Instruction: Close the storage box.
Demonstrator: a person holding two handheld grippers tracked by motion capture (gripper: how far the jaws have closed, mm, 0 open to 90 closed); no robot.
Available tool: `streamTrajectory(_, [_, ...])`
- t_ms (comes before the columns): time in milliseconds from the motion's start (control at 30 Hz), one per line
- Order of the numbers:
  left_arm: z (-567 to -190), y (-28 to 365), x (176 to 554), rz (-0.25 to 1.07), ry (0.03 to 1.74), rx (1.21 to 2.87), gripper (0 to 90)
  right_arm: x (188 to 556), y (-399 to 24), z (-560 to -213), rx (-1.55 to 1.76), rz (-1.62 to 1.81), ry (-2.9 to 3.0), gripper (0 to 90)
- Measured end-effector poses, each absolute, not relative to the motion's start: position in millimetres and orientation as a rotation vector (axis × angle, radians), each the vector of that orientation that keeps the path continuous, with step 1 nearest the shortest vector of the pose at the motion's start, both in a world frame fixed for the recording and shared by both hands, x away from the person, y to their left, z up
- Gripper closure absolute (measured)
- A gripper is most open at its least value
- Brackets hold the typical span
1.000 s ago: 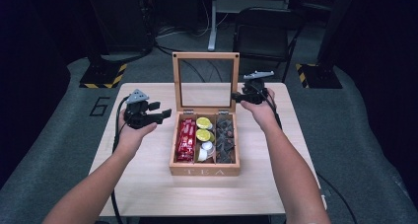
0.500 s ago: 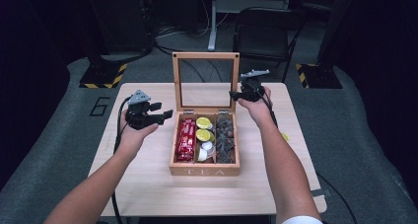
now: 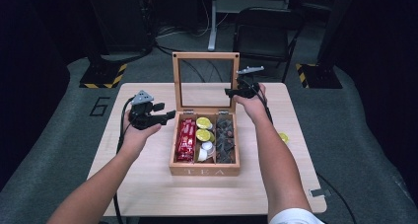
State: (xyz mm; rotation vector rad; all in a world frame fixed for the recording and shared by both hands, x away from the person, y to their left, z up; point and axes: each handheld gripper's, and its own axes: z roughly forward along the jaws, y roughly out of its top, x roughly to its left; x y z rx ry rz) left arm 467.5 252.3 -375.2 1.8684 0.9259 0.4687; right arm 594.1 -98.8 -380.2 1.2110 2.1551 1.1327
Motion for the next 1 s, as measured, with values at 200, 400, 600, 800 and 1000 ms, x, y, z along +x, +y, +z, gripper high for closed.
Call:
streamTrajectory(200, [-380, 257, 468, 0.468, 0.944, 1.866, 39.5, 598, -96, -380, 1.2, 1.112, 2.174, 37.5])
streamTrajectory(400, [-383, 261, 468, 0.469, 0.965, 1.85, 39.5, 602, -92, -380, 1.194, 1.087, 2.185, 35.1])
streamTrajectory(600, [-383, 264, 468, 0.469, 0.973, 1.843, 39.5, 601, -89, -377, 1.204, 1.034, 2.172, 44.7])
streamTrajectory(800, [-383, 266, 467, 0.471, 0.972, 1.849, 39.5, 600, -91, -375, 1.221, 1.022, 2.16, 50.5])
streamTrajectory(1000, [-384, 268, 468, 0.474, 0.981, 1.848, 39.5, 599, -94, -373, 1.229, 1.023, 2.168, 55.5])
